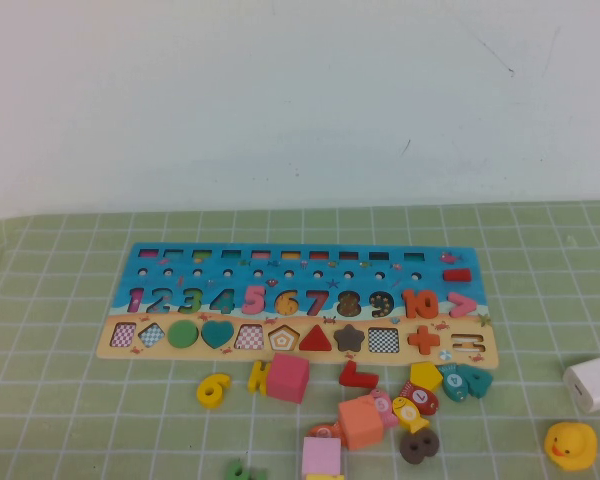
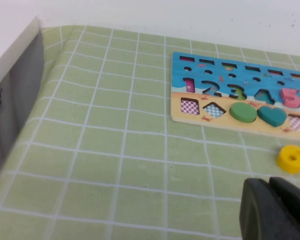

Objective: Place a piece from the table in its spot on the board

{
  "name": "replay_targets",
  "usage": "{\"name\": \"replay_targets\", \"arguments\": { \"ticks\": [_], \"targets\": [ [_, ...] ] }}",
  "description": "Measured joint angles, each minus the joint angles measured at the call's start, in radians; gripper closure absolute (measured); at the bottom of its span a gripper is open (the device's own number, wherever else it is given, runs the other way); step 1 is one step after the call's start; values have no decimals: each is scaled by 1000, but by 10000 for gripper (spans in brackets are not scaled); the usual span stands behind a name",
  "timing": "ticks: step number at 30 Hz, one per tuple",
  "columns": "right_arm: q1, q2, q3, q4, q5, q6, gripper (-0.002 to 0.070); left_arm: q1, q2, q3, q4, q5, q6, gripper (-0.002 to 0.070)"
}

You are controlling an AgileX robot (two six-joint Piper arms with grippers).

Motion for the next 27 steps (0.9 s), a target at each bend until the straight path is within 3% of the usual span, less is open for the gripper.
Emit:
{"name": "replay_targets", "arguments": {
  "ticks": [3, 7, 11, 18, 24, 27],
  "targets": [
    [0, 0, 0, 0, 0, 0, 678, 0, 0, 0, -113, -8, -60, 676],
    [0, 0, 0, 0, 0, 0, 678, 0, 0, 2, -500, -55, -158, 676],
    [0, 0, 0, 0, 0, 0, 678, 0, 0, 2, -670, -108, -171, 676],
    [0, 0, 0, 0, 0, 0, 678, 0, 0, 2, -748, -152, -156, 676],
    [0, 0, 0, 0, 0, 0, 678, 0, 3, -156, -750, -77, 232, 676],
    [0, 0, 0, 0, 0, 0, 678, 0, 75, -287, -715, -1, 332, 676]
  ]
}}
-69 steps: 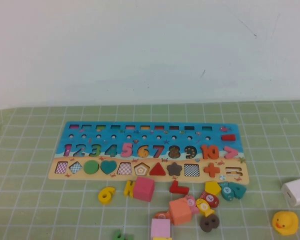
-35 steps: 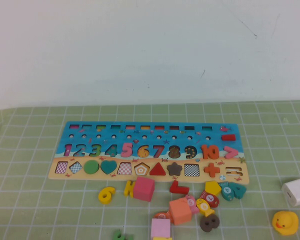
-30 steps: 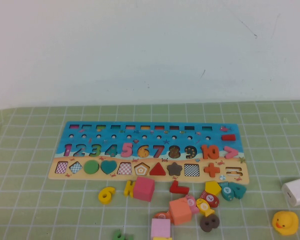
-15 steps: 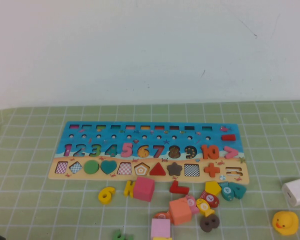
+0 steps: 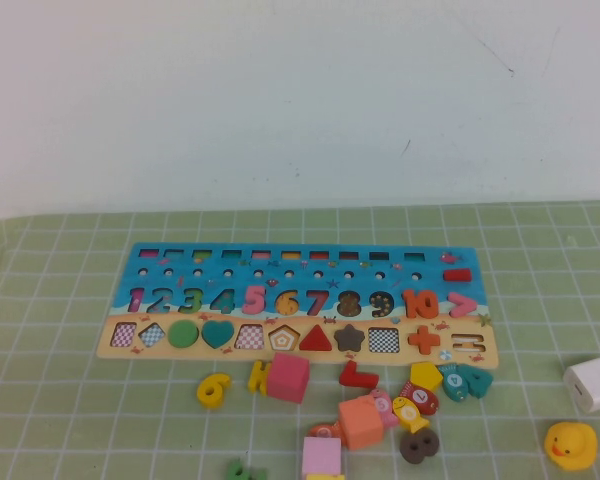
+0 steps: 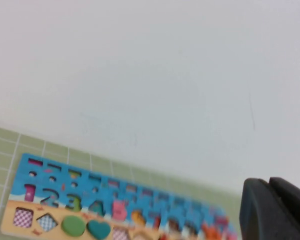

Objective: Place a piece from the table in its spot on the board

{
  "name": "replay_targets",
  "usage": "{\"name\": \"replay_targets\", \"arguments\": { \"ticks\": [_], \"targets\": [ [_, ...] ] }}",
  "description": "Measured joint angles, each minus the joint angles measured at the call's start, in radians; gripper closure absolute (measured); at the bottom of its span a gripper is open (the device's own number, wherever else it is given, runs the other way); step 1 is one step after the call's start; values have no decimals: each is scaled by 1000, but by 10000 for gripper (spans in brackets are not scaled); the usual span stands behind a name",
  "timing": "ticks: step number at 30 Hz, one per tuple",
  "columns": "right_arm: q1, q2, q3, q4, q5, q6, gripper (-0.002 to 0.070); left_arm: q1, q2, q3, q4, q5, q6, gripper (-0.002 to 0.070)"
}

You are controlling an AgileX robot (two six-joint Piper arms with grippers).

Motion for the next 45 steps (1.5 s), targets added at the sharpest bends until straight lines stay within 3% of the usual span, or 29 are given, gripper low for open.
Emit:
{"name": "replay_targets", "arguments": {
  "ticks": [4, 11, 14, 22, 33, 40, 45],
  "targets": [
    [0, 0, 0, 0, 0, 0, 678, 0, 167, -169, 63, 164, 89, 676],
    [0, 0, 0, 0, 0, 0, 678, 0, 490, -395, 95, 405, 438, 676],
    [0, 0, 0, 0, 0, 0, 678, 0, 625, -478, 155, 450, 488, 676],
    [0, 0, 0, 0, 0, 0, 678, -27, 954, -658, 408, 521, 347, 676],
    [0, 0, 0, 0, 0, 0, 678, -256, 1258, -928, 739, 659, 117, 676],
    [0, 0, 0, 0, 0, 0, 678, -371, 1405, -987, 782, 660, 22, 676],
    [0, 0, 0, 0, 0, 0, 678, -393, 1517, -987, 782, 660, 2, 676]
  ]
}}
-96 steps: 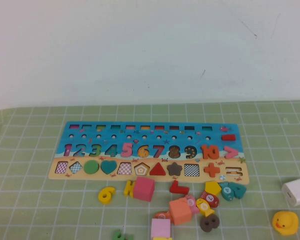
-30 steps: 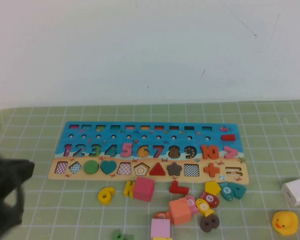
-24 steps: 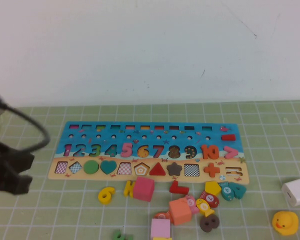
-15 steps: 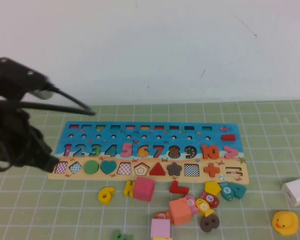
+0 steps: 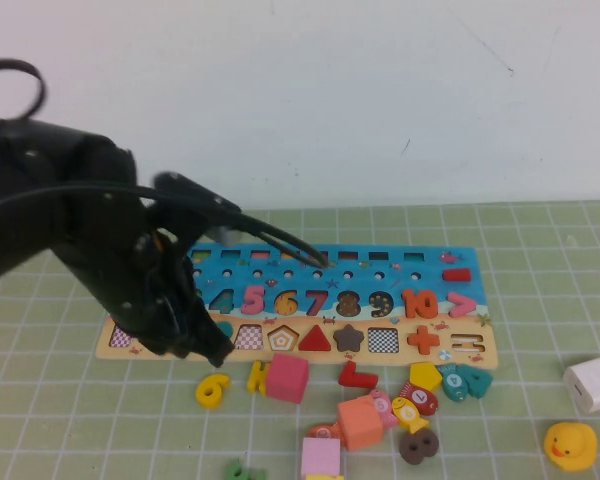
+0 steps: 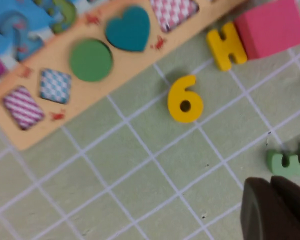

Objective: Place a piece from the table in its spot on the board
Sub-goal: Pick up the "number 6"

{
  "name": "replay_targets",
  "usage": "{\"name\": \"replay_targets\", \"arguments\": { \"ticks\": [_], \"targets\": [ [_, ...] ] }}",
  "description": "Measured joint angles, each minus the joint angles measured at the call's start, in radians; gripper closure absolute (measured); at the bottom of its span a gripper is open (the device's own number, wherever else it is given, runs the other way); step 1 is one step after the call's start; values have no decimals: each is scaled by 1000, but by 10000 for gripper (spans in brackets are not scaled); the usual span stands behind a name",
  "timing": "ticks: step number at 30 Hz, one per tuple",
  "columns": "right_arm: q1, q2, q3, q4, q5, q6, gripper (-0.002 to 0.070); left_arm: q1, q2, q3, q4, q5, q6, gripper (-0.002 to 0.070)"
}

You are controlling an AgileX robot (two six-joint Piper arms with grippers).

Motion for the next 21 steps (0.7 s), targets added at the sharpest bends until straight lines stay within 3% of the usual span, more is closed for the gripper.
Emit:
{"name": "replay_targets", "arguments": {
  "ticks": [9, 11, 18, 21],
  "targets": [
    [0, 0, 0, 0, 0, 0, 678, -2, 178, 0, 1, -37, -11, 641],
    [0, 0, 0, 0, 0, 0, 678, -2, 206, -1, -2, -50, -11, 598],
    [0, 0, 0, 0, 0, 0, 678, -2, 296, -2, -16, -119, -12, 321],
    [0, 0, 0, 0, 0, 0, 678, -2, 316, -2, -16, -155, -12, 260]
  ]
}}
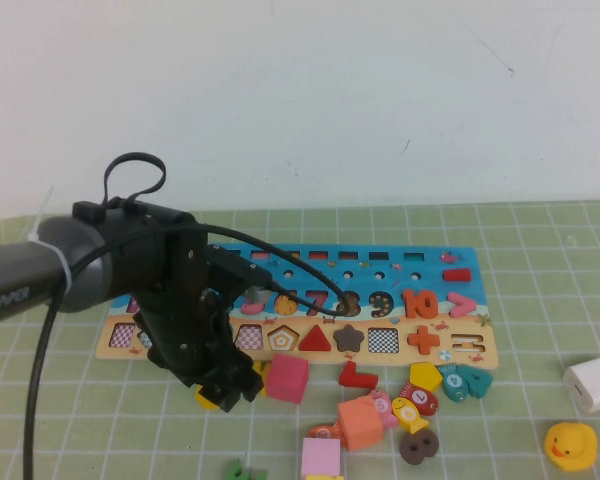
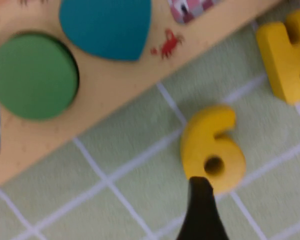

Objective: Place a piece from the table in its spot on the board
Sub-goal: Pick up the "number 6"

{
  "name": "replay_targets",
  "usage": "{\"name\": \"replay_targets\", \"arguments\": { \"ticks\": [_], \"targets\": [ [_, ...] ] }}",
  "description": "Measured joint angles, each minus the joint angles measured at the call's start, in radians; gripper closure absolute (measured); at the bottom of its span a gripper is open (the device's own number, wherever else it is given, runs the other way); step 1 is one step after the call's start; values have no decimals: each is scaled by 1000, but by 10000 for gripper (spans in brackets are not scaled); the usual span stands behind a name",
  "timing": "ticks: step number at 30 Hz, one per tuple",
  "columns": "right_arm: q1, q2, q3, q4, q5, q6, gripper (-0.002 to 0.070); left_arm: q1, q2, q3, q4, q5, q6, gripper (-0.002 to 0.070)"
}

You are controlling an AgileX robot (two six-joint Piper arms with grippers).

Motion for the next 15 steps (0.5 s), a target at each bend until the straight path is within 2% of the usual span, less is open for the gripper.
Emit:
{"name": "replay_targets", "arguments": {
  "ticks": [15],
  "targets": [
    [0, 0, 0, 0, 0, 0, 678, 0, 83, -6, 77, -79, -35, 240]
  ]
}}
